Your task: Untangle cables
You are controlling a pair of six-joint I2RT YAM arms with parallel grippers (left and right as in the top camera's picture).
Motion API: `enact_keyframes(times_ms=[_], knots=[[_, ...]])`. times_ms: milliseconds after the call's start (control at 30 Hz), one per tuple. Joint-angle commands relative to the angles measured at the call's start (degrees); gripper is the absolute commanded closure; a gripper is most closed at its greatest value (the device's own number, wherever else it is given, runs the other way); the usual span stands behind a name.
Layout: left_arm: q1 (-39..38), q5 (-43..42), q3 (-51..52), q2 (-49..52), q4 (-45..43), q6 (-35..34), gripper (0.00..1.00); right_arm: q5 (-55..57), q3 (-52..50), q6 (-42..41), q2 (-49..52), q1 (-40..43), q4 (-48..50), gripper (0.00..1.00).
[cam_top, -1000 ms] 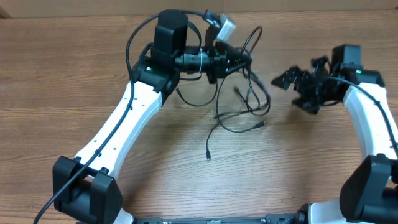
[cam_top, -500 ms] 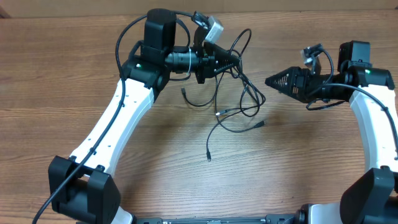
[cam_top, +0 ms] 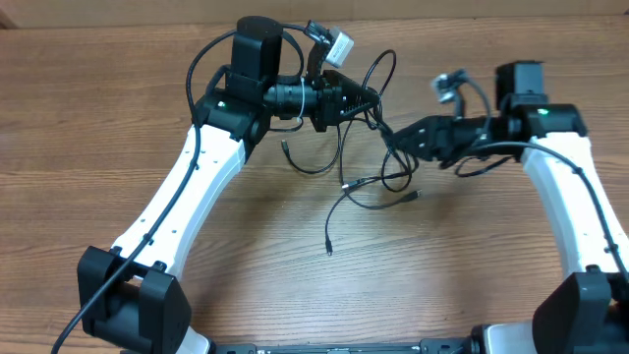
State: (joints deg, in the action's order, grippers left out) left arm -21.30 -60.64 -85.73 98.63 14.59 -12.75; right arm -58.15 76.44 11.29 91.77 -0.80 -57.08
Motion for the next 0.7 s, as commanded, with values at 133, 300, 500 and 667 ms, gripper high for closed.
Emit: enact_keyframes(times_ms=[133, 300, 500, 667], knots=[[-0.11, -1.46, -0.35, 0.33, -0.35, -7.21, 0.96, 28.06, 1.20, -11.43, -1.20, -9.01, 3.72, 0.96], [1.84, -3.52, -0.35, 0.33, 1.27, -6.47, 0.96, 42.05, 1.27, -26.99, -1.95, -8.66, 3.67, 0.96], [9.35, -3.54, -0.35, 0.24, 9.22, -2.19, 0.96, 42.03, 1.33, -35.17, -6.62, -0.94, 3.89, 0.96], [16.83, -3.37, -0.35, 0.26, 16.57, 4.33, 0.96, 31.34, 1.31, -33.83, -9.42, 5.18, 3.98, 0.96]])
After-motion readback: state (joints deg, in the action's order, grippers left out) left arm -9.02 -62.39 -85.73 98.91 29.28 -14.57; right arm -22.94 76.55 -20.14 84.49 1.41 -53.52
